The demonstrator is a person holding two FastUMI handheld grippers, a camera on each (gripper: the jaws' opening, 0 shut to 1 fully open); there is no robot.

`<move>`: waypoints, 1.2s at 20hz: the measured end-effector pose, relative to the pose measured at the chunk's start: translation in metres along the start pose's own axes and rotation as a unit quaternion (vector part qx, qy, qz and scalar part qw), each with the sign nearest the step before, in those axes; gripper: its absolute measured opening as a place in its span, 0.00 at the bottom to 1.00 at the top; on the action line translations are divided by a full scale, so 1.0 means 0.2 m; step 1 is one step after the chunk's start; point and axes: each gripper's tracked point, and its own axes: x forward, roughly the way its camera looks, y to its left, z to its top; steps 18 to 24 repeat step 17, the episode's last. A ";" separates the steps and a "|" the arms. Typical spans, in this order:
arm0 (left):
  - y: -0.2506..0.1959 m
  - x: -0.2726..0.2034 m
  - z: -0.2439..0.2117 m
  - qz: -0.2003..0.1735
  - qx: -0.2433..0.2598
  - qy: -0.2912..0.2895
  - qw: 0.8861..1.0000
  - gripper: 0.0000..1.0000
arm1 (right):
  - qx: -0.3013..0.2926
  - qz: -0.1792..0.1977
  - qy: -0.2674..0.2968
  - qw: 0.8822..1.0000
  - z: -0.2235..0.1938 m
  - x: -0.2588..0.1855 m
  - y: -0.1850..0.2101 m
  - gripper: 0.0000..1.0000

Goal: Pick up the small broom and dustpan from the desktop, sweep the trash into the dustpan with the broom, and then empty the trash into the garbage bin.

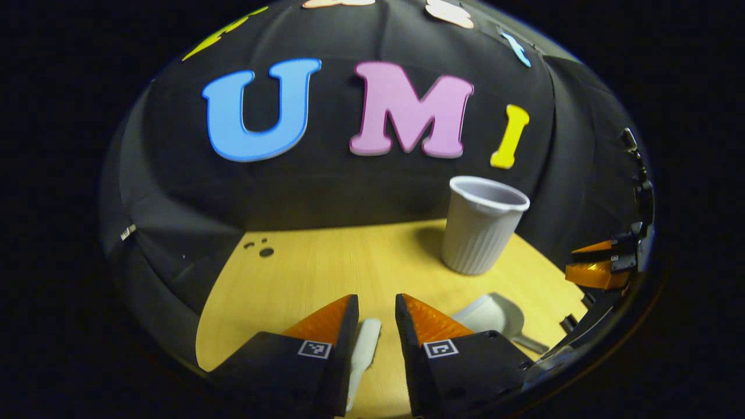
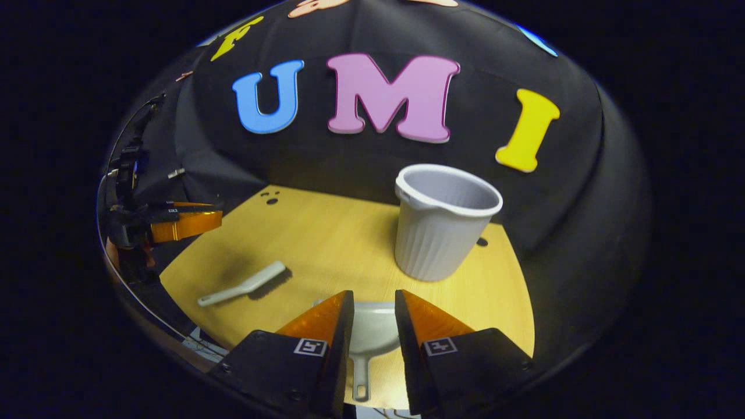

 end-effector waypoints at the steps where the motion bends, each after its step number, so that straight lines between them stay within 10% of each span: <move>1: -0.02 -0.02 0.12 -0.003 -0.004 -0.027 1.000 0.43 | 0.001 0.005 -0.026 1.000 0.11 -0.03 0.00 0.44; 5: -0.08 -0.13 0.34 -0.011 -0.005 -0.092 0.996 0.44 | 0.011 0.011 -0.103 0.995 0.34 -0.12 0.00 0.41; 24: -0.21 -0.19 0.32 -0.032 0.038 -0.077 0.996 0.46 | 0.024 0.017 -0.081 0.996 0.26 -0.15 0.01 0.41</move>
